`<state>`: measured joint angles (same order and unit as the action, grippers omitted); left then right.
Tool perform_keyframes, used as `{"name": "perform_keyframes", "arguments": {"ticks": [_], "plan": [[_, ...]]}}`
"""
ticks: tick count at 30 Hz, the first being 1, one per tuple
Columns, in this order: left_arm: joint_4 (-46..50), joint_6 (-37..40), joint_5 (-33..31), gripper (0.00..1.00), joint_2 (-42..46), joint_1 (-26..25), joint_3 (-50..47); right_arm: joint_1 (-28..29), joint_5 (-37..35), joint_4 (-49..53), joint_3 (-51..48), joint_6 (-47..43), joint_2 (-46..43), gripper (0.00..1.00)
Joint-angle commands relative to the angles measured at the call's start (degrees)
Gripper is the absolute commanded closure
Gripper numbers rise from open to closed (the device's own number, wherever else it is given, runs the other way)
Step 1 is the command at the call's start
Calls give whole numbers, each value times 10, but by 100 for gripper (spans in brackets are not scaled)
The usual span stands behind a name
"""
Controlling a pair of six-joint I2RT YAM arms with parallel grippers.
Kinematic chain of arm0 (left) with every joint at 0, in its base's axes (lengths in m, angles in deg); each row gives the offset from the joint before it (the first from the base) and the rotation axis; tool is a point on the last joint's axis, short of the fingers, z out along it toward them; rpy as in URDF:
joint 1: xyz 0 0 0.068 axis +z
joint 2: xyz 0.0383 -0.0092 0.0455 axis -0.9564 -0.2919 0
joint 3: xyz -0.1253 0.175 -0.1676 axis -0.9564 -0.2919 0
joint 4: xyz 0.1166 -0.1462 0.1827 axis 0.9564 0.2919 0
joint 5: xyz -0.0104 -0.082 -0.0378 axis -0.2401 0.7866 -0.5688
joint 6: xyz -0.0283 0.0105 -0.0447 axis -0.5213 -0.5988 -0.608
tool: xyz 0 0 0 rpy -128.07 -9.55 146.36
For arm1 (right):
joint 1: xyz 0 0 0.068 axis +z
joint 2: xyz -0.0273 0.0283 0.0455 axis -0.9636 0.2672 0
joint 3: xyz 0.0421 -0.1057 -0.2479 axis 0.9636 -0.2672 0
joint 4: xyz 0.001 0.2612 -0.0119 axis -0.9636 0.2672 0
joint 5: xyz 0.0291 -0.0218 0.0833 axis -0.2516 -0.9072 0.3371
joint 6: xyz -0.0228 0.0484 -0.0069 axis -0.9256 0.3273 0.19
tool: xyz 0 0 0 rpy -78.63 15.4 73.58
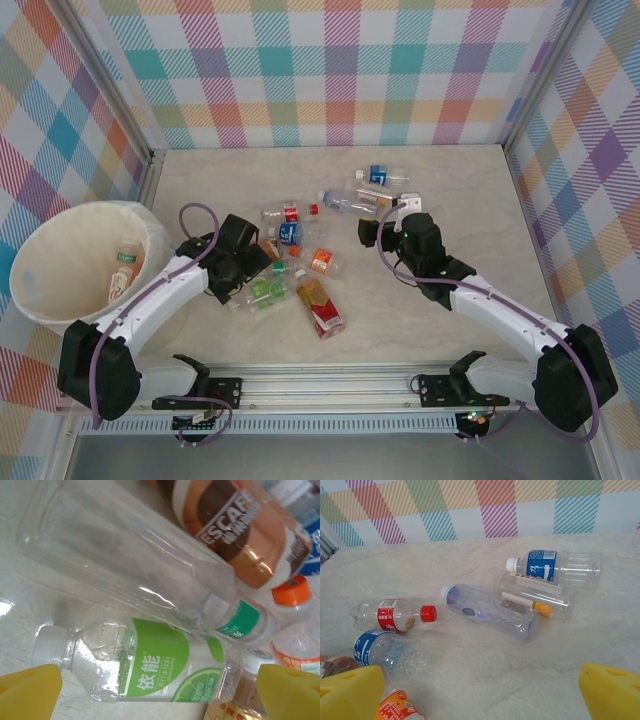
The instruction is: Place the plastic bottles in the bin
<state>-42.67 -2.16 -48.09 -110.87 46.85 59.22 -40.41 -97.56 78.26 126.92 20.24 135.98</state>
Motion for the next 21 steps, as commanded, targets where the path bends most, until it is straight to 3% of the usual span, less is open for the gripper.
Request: {"name": "perform_keyframes", "arguments": {"ticks": [1,10,21], "plan": [[-16,-84,-54,0,10,-1,-14,-4,14,-4,7,3,2,0],[-86,-147,-86,1,-21,56,-30,-3,19,1,1,-1,-5,0],[-123,-243,-129,0,-65,67,-68,-3,21,9,-4,3,-11,0]]}}
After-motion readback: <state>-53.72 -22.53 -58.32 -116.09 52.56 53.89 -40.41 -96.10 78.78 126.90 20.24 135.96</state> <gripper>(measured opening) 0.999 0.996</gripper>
